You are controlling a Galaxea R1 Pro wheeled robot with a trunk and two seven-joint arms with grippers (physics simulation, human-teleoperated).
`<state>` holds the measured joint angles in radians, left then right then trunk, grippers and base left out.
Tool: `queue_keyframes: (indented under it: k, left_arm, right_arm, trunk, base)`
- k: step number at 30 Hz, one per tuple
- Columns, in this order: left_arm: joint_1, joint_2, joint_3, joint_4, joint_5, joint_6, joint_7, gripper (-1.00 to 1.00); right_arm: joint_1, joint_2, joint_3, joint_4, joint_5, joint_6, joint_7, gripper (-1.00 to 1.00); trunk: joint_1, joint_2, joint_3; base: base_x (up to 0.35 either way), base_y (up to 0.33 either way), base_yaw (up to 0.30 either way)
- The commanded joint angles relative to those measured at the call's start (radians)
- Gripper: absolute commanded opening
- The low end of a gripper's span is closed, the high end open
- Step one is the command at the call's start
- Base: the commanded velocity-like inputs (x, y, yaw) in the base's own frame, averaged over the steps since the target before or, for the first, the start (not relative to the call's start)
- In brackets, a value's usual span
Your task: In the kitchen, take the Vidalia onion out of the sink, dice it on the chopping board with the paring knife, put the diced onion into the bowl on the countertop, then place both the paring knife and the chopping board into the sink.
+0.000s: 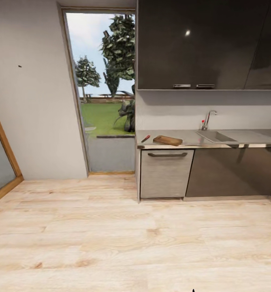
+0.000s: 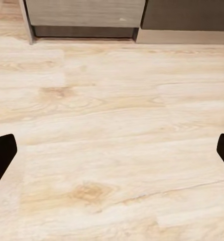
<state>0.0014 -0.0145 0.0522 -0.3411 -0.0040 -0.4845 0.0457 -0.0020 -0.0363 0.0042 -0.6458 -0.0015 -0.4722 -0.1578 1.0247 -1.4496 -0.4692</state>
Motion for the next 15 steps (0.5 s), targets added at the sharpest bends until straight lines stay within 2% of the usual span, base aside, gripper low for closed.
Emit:
queue_keyframes:
  k: [1,15]
  left_arm:
    - [0.0,-0.001,0.005,-0.001,-0.001,-0.002,-0.001,1.0]
    - [0.0,-0.001,0.006,-0.002,-0.001,-0.002,-0.001,1.0]
  right_arm:
    - [-0.001,0.0,0.002,0.0,0.0,-0.002,-0.003,1.0]
    - [-0.001,0.002,0.002,0.0,0.0,-0.002,-0.003,1.0]
  trunk:
    - [0.0,0.0,-0.001]
    - [0.0,0.0,-0.001]
  base:
    - [0.152,-0.243,-0.001]
    - [0.177,-0.246,0.0]
